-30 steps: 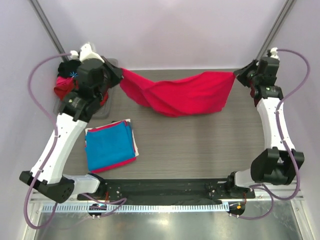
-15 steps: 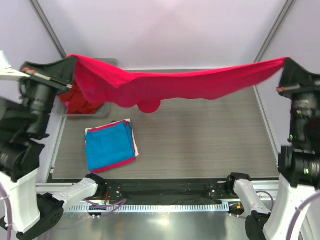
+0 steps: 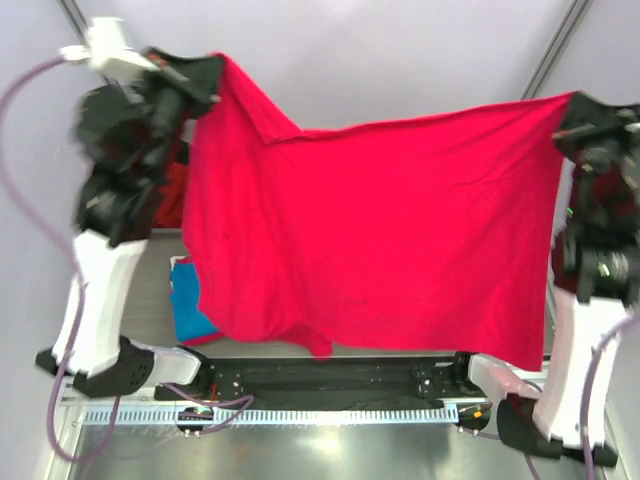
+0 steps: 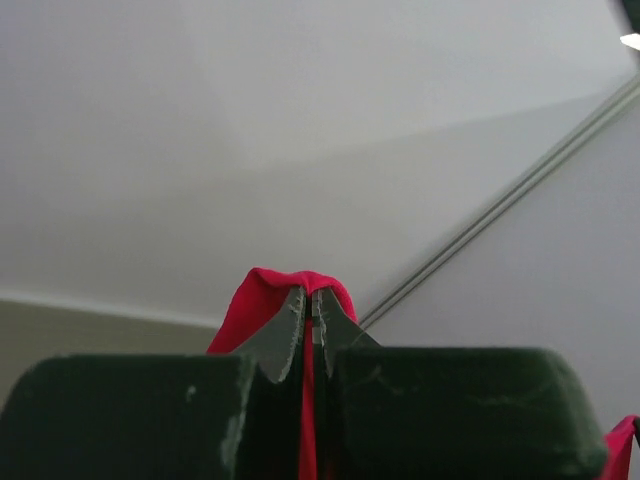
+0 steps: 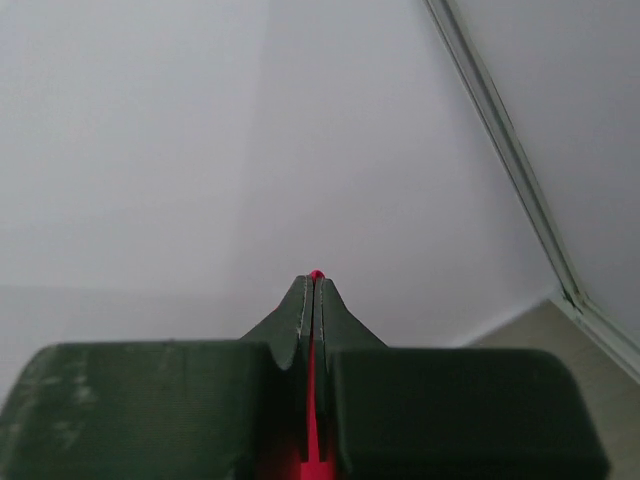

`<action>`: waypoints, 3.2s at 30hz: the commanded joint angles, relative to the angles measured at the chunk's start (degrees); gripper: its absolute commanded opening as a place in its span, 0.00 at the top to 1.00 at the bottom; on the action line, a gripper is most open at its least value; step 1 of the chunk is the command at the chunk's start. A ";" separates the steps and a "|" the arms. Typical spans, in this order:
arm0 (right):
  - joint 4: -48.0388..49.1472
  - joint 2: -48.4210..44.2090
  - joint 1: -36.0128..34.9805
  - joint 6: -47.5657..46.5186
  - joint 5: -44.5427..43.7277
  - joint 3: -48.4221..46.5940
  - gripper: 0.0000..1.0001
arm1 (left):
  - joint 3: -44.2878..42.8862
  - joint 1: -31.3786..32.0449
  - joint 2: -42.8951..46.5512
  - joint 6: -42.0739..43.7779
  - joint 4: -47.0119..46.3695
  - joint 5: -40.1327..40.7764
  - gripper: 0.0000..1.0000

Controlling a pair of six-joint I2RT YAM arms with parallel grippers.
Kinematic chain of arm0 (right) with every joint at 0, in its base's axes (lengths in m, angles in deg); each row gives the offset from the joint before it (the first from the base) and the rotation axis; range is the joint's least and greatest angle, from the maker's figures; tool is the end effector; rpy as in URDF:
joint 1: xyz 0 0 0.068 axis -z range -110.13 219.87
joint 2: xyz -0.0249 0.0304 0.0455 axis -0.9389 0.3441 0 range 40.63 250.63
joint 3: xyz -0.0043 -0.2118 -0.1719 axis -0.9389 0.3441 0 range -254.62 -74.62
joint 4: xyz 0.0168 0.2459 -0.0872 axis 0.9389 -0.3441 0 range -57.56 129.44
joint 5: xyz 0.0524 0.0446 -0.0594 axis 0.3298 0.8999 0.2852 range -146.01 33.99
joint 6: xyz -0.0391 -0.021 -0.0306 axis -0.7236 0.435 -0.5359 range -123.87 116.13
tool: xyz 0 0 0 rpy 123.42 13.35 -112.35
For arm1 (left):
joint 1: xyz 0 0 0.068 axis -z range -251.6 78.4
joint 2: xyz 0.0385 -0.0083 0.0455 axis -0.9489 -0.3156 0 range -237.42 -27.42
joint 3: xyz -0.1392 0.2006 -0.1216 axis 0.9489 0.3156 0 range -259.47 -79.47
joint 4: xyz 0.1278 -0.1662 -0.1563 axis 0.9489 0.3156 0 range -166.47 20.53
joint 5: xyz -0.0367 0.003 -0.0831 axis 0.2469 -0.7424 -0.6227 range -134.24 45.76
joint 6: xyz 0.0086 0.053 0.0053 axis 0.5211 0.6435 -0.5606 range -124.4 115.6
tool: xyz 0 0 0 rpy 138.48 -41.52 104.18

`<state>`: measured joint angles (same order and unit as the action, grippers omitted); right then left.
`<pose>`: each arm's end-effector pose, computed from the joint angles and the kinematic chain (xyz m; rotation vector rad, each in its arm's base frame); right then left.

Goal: Fold and stack the t-shirts
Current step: Flatten the tshirt out, then fold the tshirt

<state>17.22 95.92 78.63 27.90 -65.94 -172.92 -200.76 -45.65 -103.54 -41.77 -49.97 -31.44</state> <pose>0.1076 -0.0228 0.5802 0.5610 1.0802 0.2463 0.1742 -0.0759 0.6206 -0.3262 1.2539 -0.8141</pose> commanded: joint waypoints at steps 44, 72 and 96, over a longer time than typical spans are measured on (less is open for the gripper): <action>7.89 46.51 6.87 16.65 2.35 12.37 0.00 | 15.80 -5.48 -37.75 -4.56 -27.12 1.09 0.00; -8.46 1.58 7.24 10.24 2.47 54.79 0.05 | 68.20 19.31 6.57 -10.28 -6.08 8.32 0.01; -8.02 18.80 17.00 15.25 -12.39 54.97 0.28 | 78.05 28.10 9.85 -10.19 -10.42 -5.59 0.11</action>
<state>7.12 112.99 95.50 41.71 -74.38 -116.84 -122.54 -17.93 -92.94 -52.17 -56.64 -33.89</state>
